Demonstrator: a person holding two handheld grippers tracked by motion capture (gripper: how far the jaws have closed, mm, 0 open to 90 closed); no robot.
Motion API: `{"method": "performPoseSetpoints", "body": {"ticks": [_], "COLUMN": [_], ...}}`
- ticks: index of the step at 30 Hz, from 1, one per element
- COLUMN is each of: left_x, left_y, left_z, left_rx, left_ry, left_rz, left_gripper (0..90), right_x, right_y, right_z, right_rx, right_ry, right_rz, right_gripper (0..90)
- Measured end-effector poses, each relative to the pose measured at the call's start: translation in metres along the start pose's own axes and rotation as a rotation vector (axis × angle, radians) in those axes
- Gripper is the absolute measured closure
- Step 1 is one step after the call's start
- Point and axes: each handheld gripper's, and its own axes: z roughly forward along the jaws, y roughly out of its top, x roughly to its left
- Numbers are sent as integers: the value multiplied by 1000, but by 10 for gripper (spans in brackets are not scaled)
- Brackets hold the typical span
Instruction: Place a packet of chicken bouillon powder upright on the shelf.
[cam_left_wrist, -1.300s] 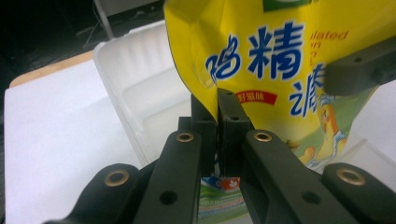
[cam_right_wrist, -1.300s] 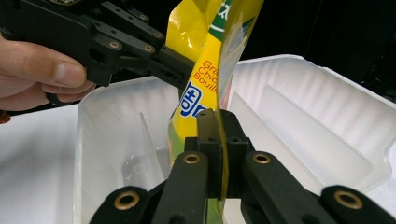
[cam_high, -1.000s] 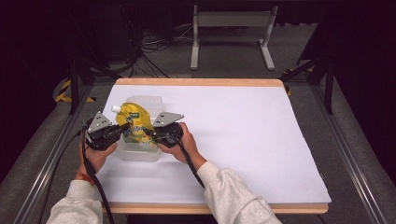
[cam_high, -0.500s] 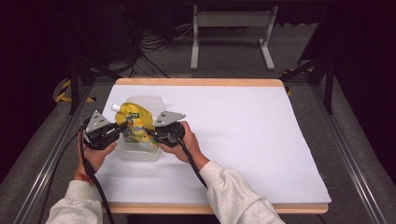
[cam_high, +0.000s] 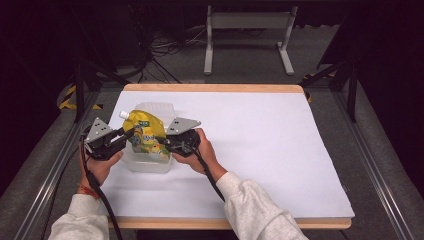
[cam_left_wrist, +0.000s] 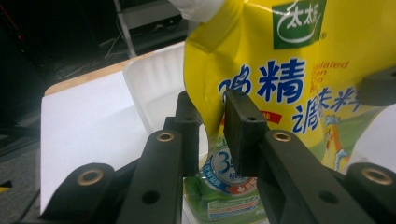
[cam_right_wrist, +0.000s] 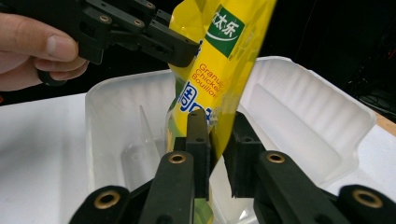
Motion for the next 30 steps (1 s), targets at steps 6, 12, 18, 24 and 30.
{"method": "performPoseSetpoints", "body": {"ticks": [6,12,18,24,30], "left_x": [-5,-5,-9,-15,-20], "left_y": [-1,-2,-7,-8,-13], "left_z": [-5,-13,-17,-20,-26], "left_rx": [-11,-20,6,13,4], "left_ry": [18,25,44,53,55], "left_rz": [3,-3,29,39,7], "left_gripper": [718,694,707,704,693], "right_x": [0,-1,-1,-2,-6], "right_y": [2,3,4,4,-2], "right_z": [-10,-18,-23,-34,-42], "right_rx": [17,14,20,14,26], "right_ry": [-4,-6,-8,-20,-39], "right_rz": [-31,-34,-42,-45,-43], "right_gripper": [771,774,783,783,785]}}
